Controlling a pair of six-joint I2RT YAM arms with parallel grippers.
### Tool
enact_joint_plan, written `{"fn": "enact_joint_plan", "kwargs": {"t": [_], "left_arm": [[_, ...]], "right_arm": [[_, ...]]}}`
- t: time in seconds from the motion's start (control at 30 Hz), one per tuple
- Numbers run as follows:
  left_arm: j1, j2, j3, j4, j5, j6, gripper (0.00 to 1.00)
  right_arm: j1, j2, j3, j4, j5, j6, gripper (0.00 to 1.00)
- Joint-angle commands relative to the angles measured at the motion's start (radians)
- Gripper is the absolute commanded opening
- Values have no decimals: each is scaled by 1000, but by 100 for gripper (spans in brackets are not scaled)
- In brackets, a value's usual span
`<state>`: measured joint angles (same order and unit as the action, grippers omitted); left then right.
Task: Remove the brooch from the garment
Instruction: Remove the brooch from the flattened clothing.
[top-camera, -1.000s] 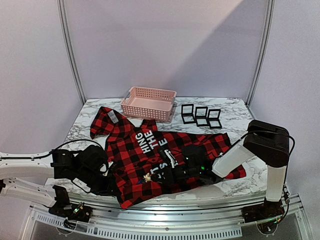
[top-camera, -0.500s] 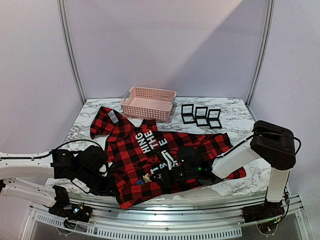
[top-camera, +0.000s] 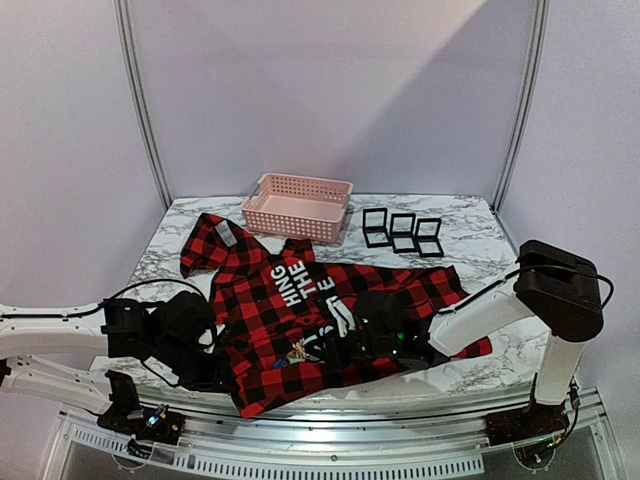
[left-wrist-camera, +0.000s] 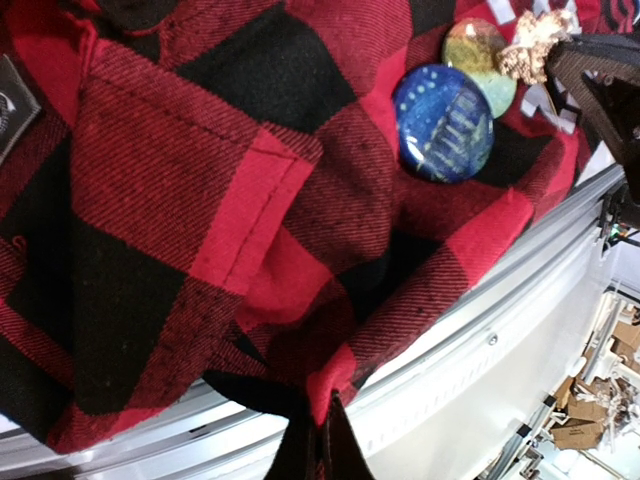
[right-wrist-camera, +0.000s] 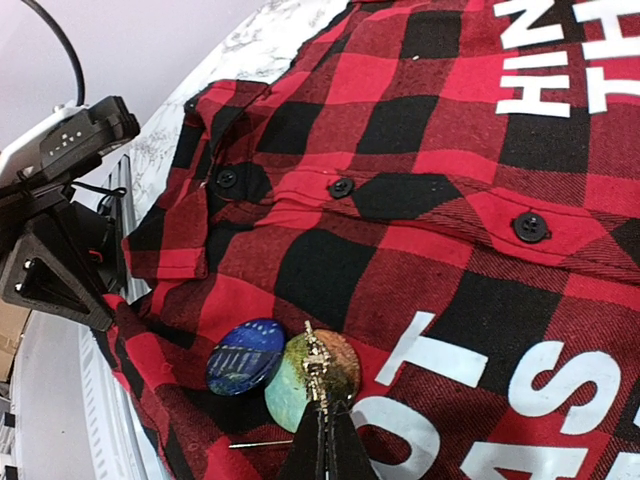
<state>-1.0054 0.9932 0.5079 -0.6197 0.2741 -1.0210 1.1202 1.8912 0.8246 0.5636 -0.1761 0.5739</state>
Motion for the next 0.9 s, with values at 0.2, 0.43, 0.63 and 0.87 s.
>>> {"fn": "enact_joint_plan", "kwargs": {"t": [0.2, 0.43, 0.63, 0.87], "left_arm": [[-15, -7, 22, -36, -33, 19, 0], [-10, -37, 48, -49, -87, 23, 3], [13, -80, 115, -83, -153, 55, 27], [76, -58, 239, -203, -188, 166, 77]], "right_arm": [[-1, -67, -60, -12, 125, 37, 0], [-59, -145, -134, 5, 132, 82, 0], [-127, -255, -159, -49, 138, 66, 0], [-208, -368, -135, -166, 104, 5, 0]]}}
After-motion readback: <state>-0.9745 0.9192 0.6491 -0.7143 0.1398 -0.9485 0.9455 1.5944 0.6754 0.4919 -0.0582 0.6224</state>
